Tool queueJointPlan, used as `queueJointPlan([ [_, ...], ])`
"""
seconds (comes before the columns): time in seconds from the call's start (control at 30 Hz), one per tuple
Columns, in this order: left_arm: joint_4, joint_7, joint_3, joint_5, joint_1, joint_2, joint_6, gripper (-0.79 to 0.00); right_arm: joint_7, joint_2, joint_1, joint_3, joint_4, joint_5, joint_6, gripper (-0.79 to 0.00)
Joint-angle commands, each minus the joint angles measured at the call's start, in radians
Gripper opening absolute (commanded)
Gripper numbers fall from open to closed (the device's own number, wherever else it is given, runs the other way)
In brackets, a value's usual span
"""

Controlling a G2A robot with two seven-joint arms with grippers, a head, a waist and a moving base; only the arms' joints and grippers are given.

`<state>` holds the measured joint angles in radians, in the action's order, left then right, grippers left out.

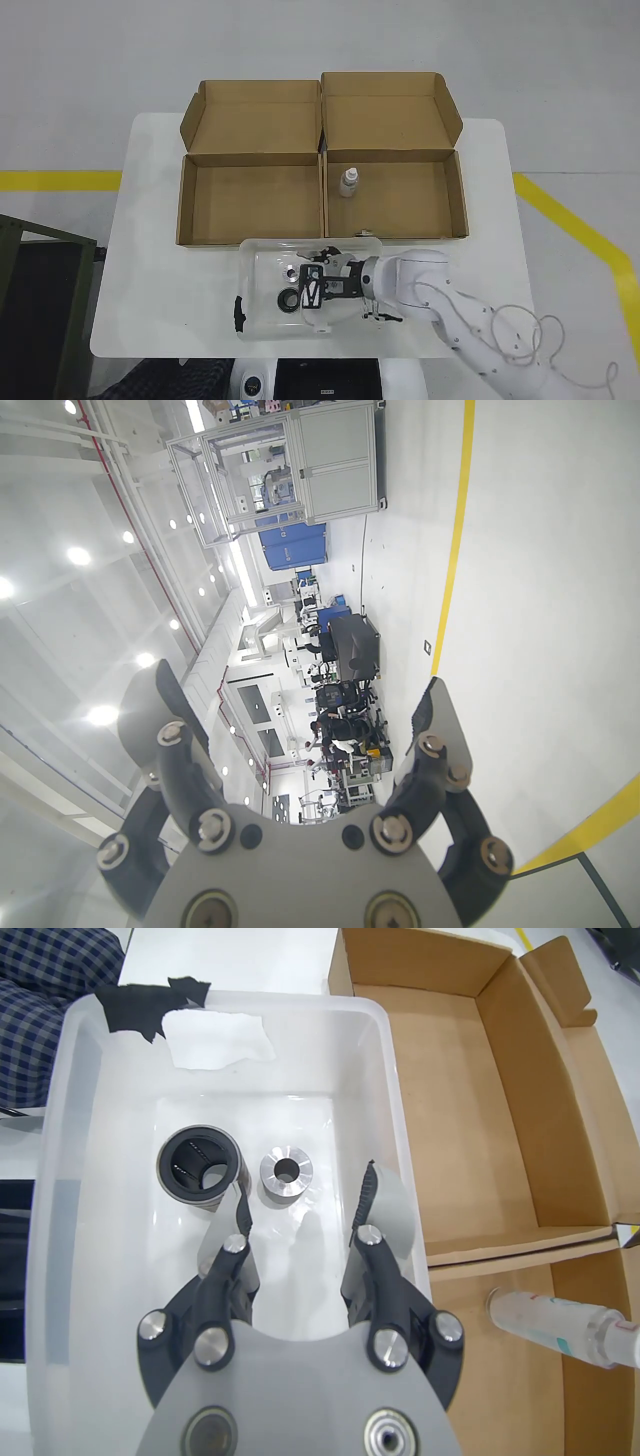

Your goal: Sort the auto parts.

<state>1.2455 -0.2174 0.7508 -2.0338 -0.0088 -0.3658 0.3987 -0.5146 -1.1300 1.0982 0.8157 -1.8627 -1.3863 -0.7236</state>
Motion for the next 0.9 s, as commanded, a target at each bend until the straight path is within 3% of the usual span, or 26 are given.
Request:
queueJointPlan([
  [0.0,0.000,0.000,0.000,0.000,0.000,0.000,0.000,0.000,0.000,-0.002,-0.005,-0.005,0.015,-0.002,0.000,-0.400],
  [0.87,0.000,0.000,0.000,0.000,0.000,0.000,0.000,0.000,0.043,-0.069,-0.128,-0.143,0.222,0.037,0.008,-0.409],
])
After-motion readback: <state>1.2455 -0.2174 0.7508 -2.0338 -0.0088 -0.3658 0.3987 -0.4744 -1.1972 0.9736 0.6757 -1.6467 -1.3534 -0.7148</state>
